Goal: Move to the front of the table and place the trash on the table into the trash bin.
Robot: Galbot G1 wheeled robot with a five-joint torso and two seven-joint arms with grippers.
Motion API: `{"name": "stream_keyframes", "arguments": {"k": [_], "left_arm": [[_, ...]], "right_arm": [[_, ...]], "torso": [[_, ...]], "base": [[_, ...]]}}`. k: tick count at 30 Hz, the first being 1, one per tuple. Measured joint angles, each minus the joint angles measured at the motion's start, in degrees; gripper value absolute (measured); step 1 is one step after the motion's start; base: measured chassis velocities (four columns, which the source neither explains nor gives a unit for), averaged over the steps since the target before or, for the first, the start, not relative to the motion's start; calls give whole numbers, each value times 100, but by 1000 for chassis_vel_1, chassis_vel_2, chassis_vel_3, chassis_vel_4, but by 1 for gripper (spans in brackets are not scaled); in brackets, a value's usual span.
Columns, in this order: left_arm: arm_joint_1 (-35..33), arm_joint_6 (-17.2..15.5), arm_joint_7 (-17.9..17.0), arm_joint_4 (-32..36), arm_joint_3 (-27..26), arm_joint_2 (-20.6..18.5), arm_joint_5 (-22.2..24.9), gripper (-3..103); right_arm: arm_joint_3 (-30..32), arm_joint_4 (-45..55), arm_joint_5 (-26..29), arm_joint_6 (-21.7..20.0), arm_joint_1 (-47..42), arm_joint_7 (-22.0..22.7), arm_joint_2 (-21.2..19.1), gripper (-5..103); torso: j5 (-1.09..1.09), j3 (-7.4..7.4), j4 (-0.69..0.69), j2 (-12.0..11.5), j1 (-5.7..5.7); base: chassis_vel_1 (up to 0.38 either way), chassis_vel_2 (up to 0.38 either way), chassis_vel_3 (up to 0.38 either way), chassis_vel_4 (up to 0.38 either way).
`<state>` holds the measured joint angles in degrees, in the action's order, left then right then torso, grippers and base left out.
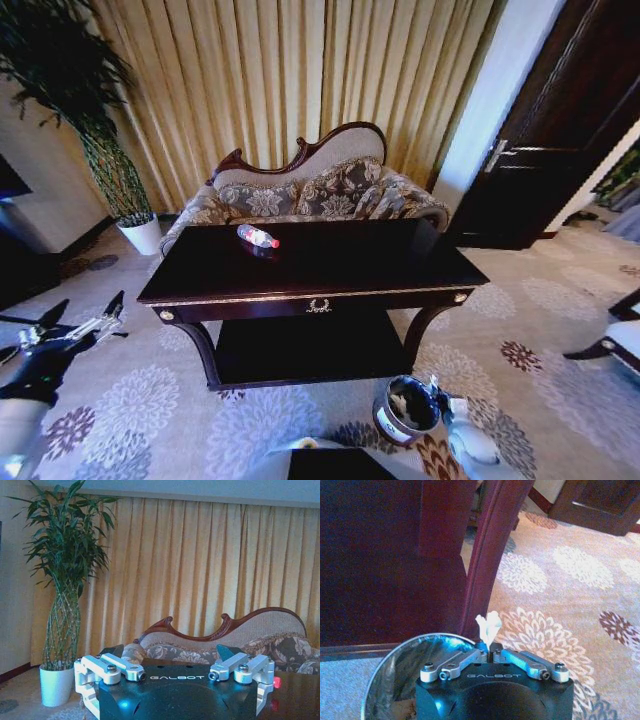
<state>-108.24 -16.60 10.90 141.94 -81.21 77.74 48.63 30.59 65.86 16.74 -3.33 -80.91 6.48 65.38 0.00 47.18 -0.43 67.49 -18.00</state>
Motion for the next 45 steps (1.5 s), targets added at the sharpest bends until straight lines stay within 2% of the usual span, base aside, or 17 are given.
{"name": "stream_keyframes", "arguments": {"k": [5,8,11,13,14,15,18,20,23,26,31,32,33,38,40,43,45], "left_arm": [[17,-1,1,16,7,-2,-2,100],[19,-3,1,17,6,-2,-2,100],[18,-3,4,16,7,8,-3,100],[15,-5,10,14,9,13,-3,100],[10,-7,27,6,13,19,-3,100],[9,-7,42,3,14,23,-5,100],[9,-8,69,-1,16,28,-9,100],[9,-9,77,-2,18,28,-12,100],[9,-12,79,-1,18,29,-14,100],[6,-14,80,11,19,31,-16,100],[4,-15,79,21,6,30,-14,100],[3,-16,78,22,3,30,-13,100],[3,-16,78,22,3,30,-13,100],[6,-18,76,30,3,49,-8,100],[8,-18,75,30,-3,49,-3,100],[24,-18,72,35,-20,50,12,100],[30,-18,66,35,-19,53,13,100]], "right_arm": [[19,-76,-30,7,49,2,82,24],[25,-74,-30,7,60,4,85,29],[36,-71,-27,7,77,9,78,45],[36,-71,-26,7,77,9,71,45],[37,-74,-23,7,79,10,56,56],[38,-76,-19,7,79,10,49,56],[40,-77,-10,7,76,10,38,66],[40,-76,-6,7,67,10,34,78],[44,-59,13,7,54,10,30,83],[53,67,148,6,8,12,23,97],[189,1091,753,-18,-376,28,-56,100],[303,1719,894,-30,-597,32,-85,100],[303,1719,894,-30,-597,32,-85,100],[753,3719,1142,14,-1204,35,-121,100],[815,4083,1185,-1,-1300,36,-122,100],[960,5462,1389,-184,-1485,36,-97,100],[971,5724,1450,-242,-1481,36,-86,100]], "torso": [[0,0,-1,0,0],[0,0,-1,0,0],[0,0,0,0,0],[0,0,0,0,0],[0,0,0,0,0],[0,0,0,0,0],[0,0,0,0,0],[0,0,0,0,0],[0,0,0,0,0],[1,0,-1,0,0],[1,0,1,0,0],[1,0,-1,0,0],[1,0,-1,0,0],[-1,0,0,0,0],[-1,0,-1,0,0],[-2,-1,0,0,0],[-2,-1,1,0,0]], "base": [[0,0,0,0],[0,0,0,0],[0,0,0,0],[0,0,0,0],[0,0,0,0],[0,0,0,0],[0,0,0,0],[0,0,0,0],[0,0,0,0],[0,0,0,0],[0,0,0,0],[0,0,0,0],[0,0,0,0],[0,0,0,0],[0,0,0,0],[0,0,0,0],[0,0,0,0]]}}
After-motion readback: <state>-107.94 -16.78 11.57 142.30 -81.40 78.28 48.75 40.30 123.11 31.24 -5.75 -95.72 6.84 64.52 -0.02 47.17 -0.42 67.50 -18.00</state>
